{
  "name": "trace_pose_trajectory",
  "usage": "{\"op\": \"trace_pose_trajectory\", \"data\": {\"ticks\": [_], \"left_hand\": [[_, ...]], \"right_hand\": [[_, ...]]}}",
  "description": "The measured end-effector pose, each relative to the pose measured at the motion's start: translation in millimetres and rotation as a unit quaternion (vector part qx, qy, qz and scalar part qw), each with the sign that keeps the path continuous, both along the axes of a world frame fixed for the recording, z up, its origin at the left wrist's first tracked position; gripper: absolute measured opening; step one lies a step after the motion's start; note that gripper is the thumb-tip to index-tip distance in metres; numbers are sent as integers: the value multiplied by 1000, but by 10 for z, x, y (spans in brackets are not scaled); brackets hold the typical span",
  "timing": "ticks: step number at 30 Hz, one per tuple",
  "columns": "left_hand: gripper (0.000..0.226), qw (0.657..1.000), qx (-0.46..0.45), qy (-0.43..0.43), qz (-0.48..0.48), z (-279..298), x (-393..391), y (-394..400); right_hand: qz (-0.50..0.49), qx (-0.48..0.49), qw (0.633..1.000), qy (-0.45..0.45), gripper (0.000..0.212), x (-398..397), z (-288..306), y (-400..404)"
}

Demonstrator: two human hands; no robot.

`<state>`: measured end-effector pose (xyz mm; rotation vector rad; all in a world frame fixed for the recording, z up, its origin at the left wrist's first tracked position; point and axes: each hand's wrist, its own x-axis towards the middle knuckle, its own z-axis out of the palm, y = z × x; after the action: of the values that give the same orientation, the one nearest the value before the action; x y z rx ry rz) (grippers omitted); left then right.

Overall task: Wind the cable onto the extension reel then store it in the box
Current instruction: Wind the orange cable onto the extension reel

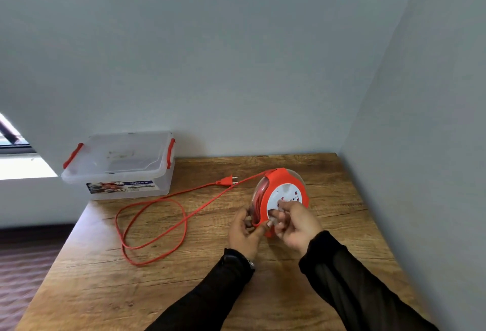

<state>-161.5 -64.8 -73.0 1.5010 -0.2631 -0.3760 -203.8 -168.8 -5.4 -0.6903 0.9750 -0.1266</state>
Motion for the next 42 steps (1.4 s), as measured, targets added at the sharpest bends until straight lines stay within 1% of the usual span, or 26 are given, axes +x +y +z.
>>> {"op": "trace_pose_trajectory", "data": {"ticks": [2,3,4,5,6,7,8,9,10,11,12,13,15,17,20,22,24,26,29,32,33,35,38,40,41,42], "left_hand": [[28,999,-14,30,-2,-6,37,30],[28,999,-22,49,-6,-9,64,52],[28,997,-27,67,-12,-1,101,74],[28,996,-27,85,-17,13,145,97],[28,994,-21,104,-22,33,201,111],[27,992,-13,119,-31,66,261,121],[27,991,-1,126,-46,106,318,126],[29,990,15,123,-68,148,371,132],[31,988,34,120,-95,183,423,137],[31,984,55,113,-124,219,472,145],[28,980,77,104,-152,253,521,151],[24,974,102,89,-180,287,567,160],[24,958,164,44,-230,367,655,145],[27,940,215,14,-266,472,726,103],[31,921,244,41,-300,617,800,62],[34,920,249,53,-298,669,818,65],[36,930,239,70,-271,682,791,86],[37,940,225,91,-242,656,728,104],[42,957,168,146,-185,570,574,120],[43,965,104,211,-111,461,423,125],[43,965,90,228,-94,432,376,123],[42,964,70,249,-65,374,287,123],[45,963,25,268,-25,313,161,122],[49,962,-9,274,-6,276,88,117],[49,961,-22,274,3,261,52,114],[48,961,-32,274,14,243,19,114]], "right_hand": [[73,-80,994,15,9,-22,16,10],[118,-147,982,26,11,-53,9,-9],[163,-240,956,42,11,-99,-6,-42],[206,-356,909,65,14,-159,-26,-85],[247,-494,828,93,23,-215,-54,-139],[291,-630,712,111,34,-271,-78,-202],[335,-730,587,106,43,-301,-81,-256],[382,-785,481,84,51,-315,-72,-301],[433,-805,401,67,58,-312,-55,-342],[478,-806,343,63,65,-303,-41,-385],[512,-800,304,72,72,-285,-41,-426],[537,-790,281,87,80,-268,-46,-456],[562,-778,259,104,87,-229,-62,-486],[556,-790,235,107,82,-180,-56,-478],[521,-831,169,102,71,-108,-77,-464],[499,-848,142,105,70,-93,-97,-443],[483,-858,136,110,71,-91,-106,-420],[464,-865,156,106,68,-92,-114,-409],[424,-869,236,93,58,-97,-143,-391],[387,-858,324,99,58,-104,-208,-326],[374,-848,361,103,59,-102,-234,-296],[353,-810,455,114,61,-85,-265,-225],[317,-710,615,129,66,-49,-288,-100],[278,-624,723,108,70,-21,-298,-35],[256,-588,762,94,70,-5,-303,-12],[235,-558,792,81,70,6,-300,17]]}}
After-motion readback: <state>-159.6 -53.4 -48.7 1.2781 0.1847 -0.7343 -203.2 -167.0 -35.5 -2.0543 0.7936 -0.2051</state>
